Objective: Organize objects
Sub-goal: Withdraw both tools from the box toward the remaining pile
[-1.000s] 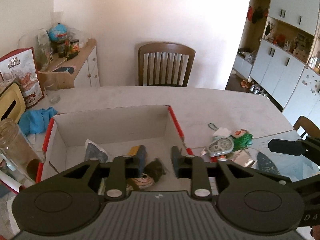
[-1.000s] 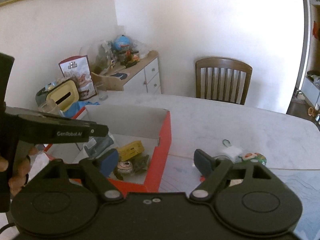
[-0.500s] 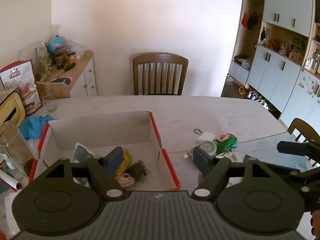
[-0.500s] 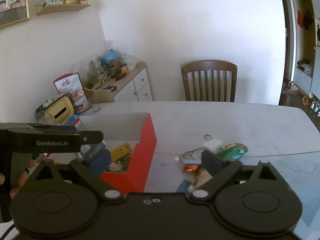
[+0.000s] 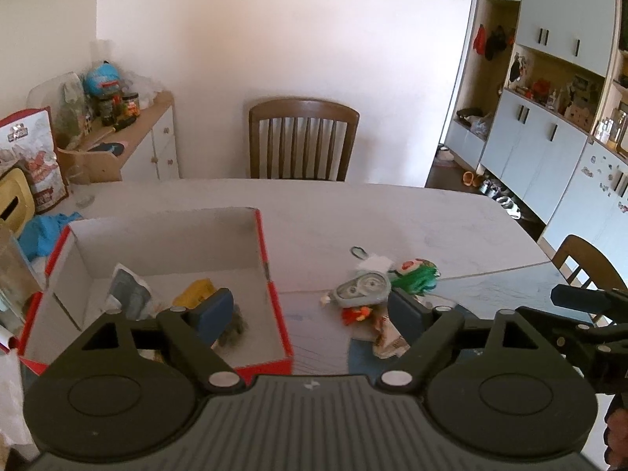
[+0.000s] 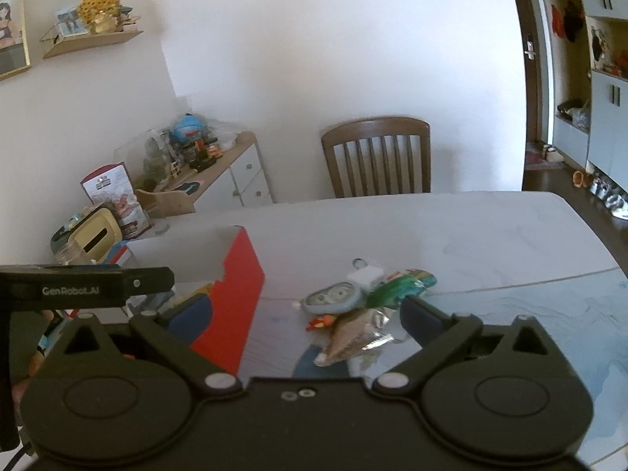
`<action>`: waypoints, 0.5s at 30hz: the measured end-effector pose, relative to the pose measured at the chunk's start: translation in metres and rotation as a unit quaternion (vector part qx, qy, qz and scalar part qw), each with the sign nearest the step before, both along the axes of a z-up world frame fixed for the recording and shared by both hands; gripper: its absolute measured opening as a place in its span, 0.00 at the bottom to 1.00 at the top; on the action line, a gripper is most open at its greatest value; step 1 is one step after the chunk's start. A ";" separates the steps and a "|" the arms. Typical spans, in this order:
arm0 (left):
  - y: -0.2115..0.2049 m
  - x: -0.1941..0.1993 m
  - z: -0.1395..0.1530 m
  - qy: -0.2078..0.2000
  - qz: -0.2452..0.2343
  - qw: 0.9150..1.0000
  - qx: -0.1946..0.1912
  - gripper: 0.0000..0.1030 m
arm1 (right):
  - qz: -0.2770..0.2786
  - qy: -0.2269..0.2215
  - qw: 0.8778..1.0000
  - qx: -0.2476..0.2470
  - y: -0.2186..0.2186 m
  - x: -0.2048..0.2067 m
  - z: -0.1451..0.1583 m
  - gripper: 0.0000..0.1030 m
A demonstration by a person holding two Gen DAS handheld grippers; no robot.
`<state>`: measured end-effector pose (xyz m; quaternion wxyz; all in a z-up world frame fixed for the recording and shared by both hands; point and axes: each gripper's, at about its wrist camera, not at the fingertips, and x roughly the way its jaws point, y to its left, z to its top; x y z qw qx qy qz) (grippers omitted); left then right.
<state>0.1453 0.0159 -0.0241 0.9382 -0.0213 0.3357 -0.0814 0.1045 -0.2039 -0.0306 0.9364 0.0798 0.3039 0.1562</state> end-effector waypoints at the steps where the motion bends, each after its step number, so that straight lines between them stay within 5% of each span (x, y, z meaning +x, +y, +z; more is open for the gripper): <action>1: -0.003 0.000 -0.001 0.001 0.000 1.000 0.001 0.84 | -0.001 0.001 1.000 0.001 -0.004 0.000 -0.001 0.99; 5: -0.018 0.001 -0.007 0.003 -0.001 1.000 0.004 0.98 | -0.009 0.003 1.000 0.001 -0.019 0.000 -0.004 0.99; 15: -0.051 0.009 -0.035 0.017 -0.015 1.000 -0.019 1.00 | -0.023 0.017 0.999 -0.018 -0.060 0.014 -0.020 0.99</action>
